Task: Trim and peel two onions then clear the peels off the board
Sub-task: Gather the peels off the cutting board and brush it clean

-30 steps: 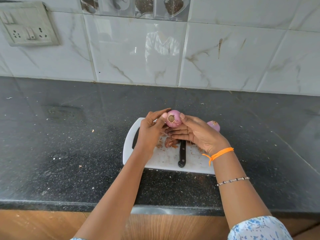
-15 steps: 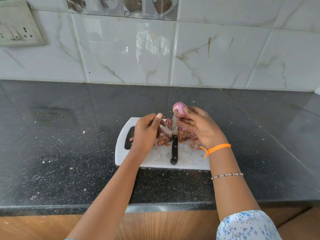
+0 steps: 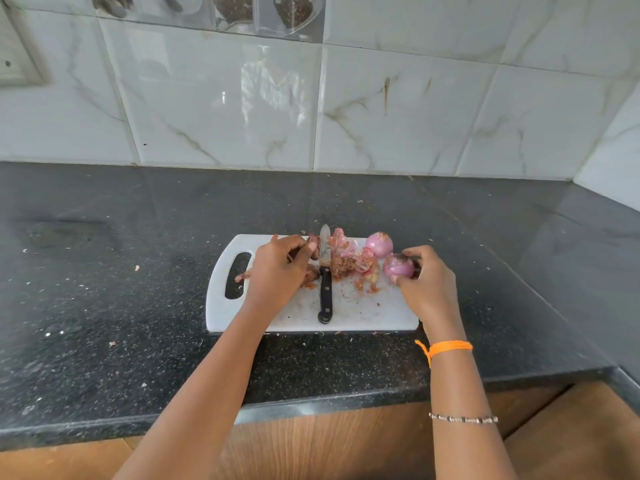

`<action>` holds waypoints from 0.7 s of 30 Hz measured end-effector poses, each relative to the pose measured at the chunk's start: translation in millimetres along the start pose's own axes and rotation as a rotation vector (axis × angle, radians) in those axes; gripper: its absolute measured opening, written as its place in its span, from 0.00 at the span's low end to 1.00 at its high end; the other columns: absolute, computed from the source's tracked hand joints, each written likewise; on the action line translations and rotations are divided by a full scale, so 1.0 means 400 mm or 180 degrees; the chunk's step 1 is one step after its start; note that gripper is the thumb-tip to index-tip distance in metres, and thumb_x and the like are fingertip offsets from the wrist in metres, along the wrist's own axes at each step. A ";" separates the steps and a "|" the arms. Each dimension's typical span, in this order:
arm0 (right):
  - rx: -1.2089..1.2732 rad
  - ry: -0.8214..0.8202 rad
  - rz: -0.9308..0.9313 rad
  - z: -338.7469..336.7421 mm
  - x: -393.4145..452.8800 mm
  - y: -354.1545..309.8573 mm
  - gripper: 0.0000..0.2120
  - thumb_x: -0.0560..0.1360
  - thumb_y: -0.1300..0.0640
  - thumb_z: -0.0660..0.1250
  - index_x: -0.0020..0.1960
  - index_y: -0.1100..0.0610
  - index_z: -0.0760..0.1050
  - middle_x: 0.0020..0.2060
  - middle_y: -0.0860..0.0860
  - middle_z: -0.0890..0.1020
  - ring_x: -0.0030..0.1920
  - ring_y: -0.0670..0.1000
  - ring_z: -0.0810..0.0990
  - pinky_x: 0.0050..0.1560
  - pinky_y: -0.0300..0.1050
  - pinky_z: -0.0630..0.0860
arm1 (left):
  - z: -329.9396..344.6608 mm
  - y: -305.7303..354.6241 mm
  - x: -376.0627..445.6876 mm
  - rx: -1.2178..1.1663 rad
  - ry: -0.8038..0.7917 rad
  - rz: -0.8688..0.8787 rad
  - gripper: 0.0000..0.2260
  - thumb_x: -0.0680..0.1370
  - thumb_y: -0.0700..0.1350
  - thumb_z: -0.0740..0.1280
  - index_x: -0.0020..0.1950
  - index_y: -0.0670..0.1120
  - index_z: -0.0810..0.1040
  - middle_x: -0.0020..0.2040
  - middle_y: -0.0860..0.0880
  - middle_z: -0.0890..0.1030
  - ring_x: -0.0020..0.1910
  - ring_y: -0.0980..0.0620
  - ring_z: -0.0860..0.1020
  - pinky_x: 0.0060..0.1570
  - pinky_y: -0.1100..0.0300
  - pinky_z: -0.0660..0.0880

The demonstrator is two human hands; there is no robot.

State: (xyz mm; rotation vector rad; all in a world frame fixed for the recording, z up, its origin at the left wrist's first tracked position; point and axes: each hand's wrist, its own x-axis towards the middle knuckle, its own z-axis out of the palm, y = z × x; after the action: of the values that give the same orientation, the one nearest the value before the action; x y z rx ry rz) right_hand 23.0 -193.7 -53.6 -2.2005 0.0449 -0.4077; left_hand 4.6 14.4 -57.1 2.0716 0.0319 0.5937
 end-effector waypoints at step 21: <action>-0.0256 -0.0717 -0.1035 0.095 -0.166 -0.149 0.09 0.73 0.55 0.68 0.52 0.55 0.73 0.48 0.49 0.76 0.48 0.49 0.75 0.47 0.44 0.74 | -0.017 -0.010 -0.008 0.0478 0.0450 -0.0289 0.10 0.79 0.46 0.63 0.42 0.44 0.81 0.33 0.48 0.80 0.24 0.53 0.69 0.26 0.61 0.62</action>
State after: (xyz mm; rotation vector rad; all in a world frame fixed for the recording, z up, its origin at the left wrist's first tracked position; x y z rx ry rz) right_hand -34.8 -116.1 -46.9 -2.3248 -0.4303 -0.3373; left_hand -0.4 21.1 -58.7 2.1562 0.2580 0.6987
